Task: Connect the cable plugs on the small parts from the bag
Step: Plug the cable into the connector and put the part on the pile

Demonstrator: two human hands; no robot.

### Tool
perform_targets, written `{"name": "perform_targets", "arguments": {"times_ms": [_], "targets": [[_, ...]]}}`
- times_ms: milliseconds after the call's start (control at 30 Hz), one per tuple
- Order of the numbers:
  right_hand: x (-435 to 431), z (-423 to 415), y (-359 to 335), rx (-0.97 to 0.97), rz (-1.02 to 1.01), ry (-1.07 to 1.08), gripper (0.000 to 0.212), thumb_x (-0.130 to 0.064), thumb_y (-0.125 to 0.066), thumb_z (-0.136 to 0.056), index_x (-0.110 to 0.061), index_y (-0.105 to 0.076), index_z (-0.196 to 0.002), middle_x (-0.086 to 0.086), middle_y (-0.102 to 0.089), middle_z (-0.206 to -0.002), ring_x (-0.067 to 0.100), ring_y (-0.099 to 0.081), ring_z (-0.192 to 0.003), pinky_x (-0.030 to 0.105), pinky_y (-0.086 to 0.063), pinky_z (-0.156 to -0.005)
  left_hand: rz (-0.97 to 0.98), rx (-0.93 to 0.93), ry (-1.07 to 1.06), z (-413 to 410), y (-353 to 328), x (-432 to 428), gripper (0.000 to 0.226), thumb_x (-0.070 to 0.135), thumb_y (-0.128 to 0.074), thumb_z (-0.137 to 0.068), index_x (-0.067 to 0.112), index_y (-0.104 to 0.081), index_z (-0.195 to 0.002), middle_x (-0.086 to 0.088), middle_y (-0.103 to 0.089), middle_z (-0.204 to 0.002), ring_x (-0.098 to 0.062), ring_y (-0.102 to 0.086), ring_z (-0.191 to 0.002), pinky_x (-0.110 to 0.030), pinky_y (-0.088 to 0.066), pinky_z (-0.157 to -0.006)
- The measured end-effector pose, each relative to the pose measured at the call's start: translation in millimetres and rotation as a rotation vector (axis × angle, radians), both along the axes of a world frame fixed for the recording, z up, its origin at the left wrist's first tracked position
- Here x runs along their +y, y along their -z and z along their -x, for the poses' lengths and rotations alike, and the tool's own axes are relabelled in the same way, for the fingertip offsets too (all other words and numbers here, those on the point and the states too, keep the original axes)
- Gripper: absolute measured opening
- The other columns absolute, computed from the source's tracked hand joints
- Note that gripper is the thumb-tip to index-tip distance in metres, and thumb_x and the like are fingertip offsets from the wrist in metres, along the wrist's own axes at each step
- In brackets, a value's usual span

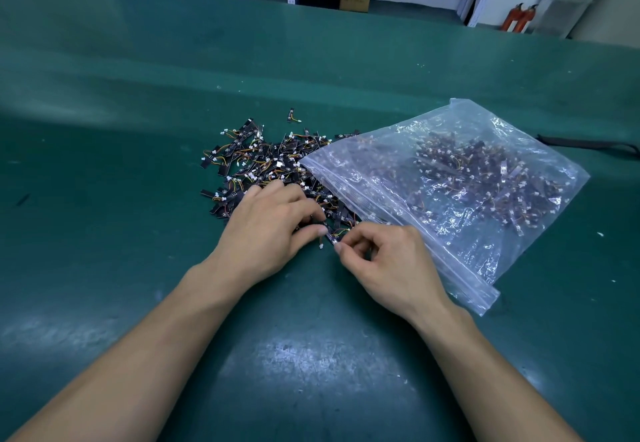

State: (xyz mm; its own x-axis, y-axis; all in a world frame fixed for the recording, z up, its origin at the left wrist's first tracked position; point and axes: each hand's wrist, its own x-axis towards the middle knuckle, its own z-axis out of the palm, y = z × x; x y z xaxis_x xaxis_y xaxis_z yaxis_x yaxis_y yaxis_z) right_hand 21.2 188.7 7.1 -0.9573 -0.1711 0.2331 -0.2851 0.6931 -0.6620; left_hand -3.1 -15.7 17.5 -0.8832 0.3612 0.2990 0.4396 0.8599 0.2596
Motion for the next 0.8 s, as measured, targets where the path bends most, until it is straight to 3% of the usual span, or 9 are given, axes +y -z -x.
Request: {"name": "perform_targets", "arguments": {"times_ms": [167,433,633,800], "targets": [[1.9,3.6,2.1,-0.017,-0.068,0.031,0.007,-0.030,-0.078,-0.083,-0.027,-0.073,-0.080,-0.015,-0.059,-0.054,0.003,-0.057,-0.060,0.014,-0.041,-0.059,0.057,-0.043,0.027,4.5,1.9,5.8,0.024,0.049,-0.062,-0.094,0.039,-0.071,-0.114,0.014,-0.059,-0.103,-0.016,-0.047,-0.102,-0.031,-0.026,-0.080],[2.2,4.6,2.8,-0.042,-0.127,0.026,0.014,-0.036,-0.078,-0.085,-0.027,-0.078,-0.096,-0.016,-0.060,-0.056,0.003,-0.058,-0.062,0.028,-0.052,-0.070,0.059,-0.024,0.059,4.5,1.9,2.2,0.013,0.047,-0.068,-0.090,0.035,-0.069,-0.094,0.015,-0.057,-0.098,-0.013,-0.044,-0.097,-0.032,-0.026,-0.079],[0.8,5.3,4.7,-0.027,-0.080,0.051,0.014,-0.035,-0.080,-0.084,-0.028,-0.074,-0.095,-0.017,-0.062,-0.058,-0.002,-0.055,-0.058,0.026,-0.050,-0.067,0.038,-0.029,0.078,2.1,1.4,0.9,0.009,0.041,-0.063,-0.095,0.032,-0.063,-0.093,0.014,-0.056,-0.100,-0.012,-0.041,-0.097,-0.029,-0.022,-0.077],[2.0,6.9,6.5,0.000,0.045,0.063,0.008,-0.032,-0.080,-0.085,-0.028,-0.075,-0.090,-0.010,-0.062,-0.060,0.008,-0.050,-0.054,0.023,-0.043,-0.057,-0.083,-0.013,0.103,-2.0,-1.0,0.2,0.007,0.035,-0.063,-0.096,0.029,-0.062,-0.093,0.012,-0.058,-0.100,-0.013,-0.042,-0.095,-0.030,-0.026,-0.077]]}}
